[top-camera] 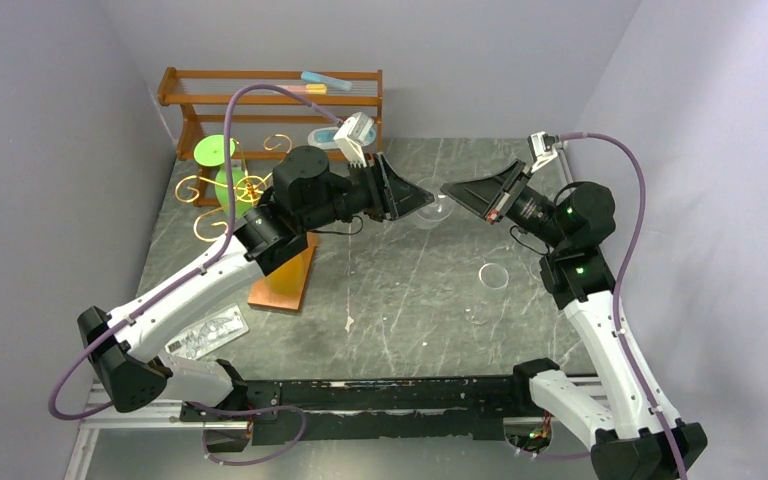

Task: Place the wine glass upside down on the wine glass rack

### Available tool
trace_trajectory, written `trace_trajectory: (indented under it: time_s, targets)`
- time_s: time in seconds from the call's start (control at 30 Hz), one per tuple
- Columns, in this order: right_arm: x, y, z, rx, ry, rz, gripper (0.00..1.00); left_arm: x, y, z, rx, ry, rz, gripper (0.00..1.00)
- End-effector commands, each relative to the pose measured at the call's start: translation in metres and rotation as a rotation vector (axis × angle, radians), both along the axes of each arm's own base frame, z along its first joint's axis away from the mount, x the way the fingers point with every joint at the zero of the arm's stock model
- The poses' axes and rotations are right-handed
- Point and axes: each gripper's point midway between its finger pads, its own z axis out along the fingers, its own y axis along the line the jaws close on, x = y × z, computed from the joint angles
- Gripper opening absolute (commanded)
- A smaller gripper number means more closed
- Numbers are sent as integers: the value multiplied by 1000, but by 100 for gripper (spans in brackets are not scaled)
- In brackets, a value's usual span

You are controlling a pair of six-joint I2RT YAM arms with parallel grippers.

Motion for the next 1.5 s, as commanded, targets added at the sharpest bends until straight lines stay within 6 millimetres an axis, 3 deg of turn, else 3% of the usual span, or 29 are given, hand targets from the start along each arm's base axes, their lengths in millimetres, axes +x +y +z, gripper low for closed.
trace_trajectory:
  time_s: [0.0,0.17,0.27,0.33,0.4,0.43,0.5,0.57,0.63,0.9,1.17,1.3,1.47]
  targets:
    - [-8,2,11,18,-57,31,0,-18,2,15,-44,14,-104,42]
    - [-4,3,5,11,-50,31,0,-29,0,18,-91,40,-192,24]
    - [-3,4,4,7,-51,41,0,-31,-2,19,-94,51,-221,6]
    - [-2,4,4,1,-53,36,3,-29,-2,24,-96,33,-215,5]
    - [0,2,6,-17,-56,13,28,-28,0,31,-94,18,-210,5]
    - [2,0,7,-29,-61,-10,46,-27,1,35,-94,8,-208,5]
    - [5,-7,11,-47,-79,-70,68,-27,5,45,-105,-12,-214,5]
    - [5,-14,17,-43,-104,-125,81,-26,9,55,-121,-32,-229,5]
    - [5,-20,22,-44,-124,-173,86,-22,14,65,-135,-48,-236,5]
    - [-3,-44,38,-36,-211,-336,92,20,48,102,-161,-138,-133,5]
    - [-5,-43,29,-42,-196,-326,92,81,98,138,-211,-199,39,5]
    - [-4,-43,22,-51,-182,-324,91,107,132,140,-189,-210,179,5]
    - [0,-40,13,-59,-155,-310,91,141,191,121,-81,-187,464,5]
